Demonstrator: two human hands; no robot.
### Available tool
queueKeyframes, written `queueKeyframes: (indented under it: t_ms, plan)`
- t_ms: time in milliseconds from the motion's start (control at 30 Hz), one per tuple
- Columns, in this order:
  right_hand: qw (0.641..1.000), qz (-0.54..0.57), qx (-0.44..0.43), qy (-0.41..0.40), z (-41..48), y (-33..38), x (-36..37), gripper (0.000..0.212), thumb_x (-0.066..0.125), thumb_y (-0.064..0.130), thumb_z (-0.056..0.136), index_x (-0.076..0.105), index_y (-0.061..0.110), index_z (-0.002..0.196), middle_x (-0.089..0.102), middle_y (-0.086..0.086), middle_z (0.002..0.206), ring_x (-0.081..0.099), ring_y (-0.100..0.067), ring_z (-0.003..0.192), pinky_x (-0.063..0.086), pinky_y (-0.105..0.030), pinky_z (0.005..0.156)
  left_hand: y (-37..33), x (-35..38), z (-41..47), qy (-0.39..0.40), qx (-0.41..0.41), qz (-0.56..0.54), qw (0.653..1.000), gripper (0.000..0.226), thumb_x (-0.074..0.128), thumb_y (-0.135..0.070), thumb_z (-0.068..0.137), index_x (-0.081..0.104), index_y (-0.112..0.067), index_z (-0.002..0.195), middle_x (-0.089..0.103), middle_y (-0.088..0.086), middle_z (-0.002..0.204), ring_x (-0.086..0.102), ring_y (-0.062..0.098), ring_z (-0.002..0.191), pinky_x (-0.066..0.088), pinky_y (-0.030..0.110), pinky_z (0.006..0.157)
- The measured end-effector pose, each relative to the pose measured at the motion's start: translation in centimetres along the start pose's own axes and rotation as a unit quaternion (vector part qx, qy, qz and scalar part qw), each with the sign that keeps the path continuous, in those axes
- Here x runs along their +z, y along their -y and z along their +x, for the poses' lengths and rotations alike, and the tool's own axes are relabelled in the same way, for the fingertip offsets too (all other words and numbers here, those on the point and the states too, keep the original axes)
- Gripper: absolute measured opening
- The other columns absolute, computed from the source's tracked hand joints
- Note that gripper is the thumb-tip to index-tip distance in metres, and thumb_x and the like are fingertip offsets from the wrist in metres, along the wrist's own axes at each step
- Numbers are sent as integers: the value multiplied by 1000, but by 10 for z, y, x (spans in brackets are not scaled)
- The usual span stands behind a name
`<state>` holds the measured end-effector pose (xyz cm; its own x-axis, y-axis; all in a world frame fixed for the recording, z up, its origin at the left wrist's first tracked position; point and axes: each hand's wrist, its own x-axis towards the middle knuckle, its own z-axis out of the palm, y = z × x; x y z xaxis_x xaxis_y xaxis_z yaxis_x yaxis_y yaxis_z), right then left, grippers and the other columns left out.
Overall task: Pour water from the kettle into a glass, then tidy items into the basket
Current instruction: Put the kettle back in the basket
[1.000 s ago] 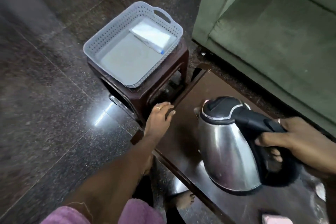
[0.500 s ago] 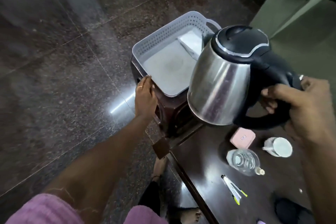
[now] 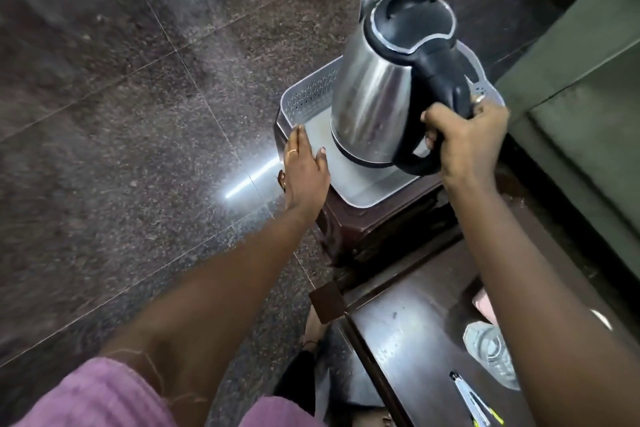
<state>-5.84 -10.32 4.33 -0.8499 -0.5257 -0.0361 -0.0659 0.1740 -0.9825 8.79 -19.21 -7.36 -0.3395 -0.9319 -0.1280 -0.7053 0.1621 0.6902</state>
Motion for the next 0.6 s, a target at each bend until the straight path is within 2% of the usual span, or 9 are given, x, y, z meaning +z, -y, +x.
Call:
queueKeyframes:
  t_ms: [67,200,333,467,600]
  plan:
    - [1000,-21,8,0,5,-15,12,25,62,27,49,48,6,47,47,-9,44,41,-20,41,31,-25,42,3,6,0,0,13,7,1000,55,40,-16,96,19,-4,146,16,11,157,16,25,144,15,38,120]
    - [999,-19,28,2,6,-36,25,31,63,19,53,52,-10,57,48,-16,53,44,-22,46,33,-26,43,5,15,-3,-26,3,-13,1000,58,36,-5,91,17,-6,147,14,9,157,15,21,144,15,31,116]
    - [999,-15,42,-7,7,-42,33,27,63,19,53,52,-5,56,46,-14,52,41,-22,48,34,-30,45,5,22,-2,-47,-4,-29,998,60,35,-3,89,19,-7,146,16,8,156,18,21,143,16,33,115]
    - [999,-18,43,0,4,-45,39,42,61,28,50,49,-12,56,45,-16,53,37,-24,52,32,-35,47,8,26,0,-60,9,-32,998,59,35,-1,88,22,-4,145,19,12,155,18,25,143,13,29,115]
    - [998,-24,51,18,1,-48,36,43,60,30,51,50,-11,57,45,-26,52,38,-26,53,35,-39,48,8,28,0,-68,16,-35,997,58,35,0,88,22,-3,145,20,12,155,18,25,143,12,27,114]
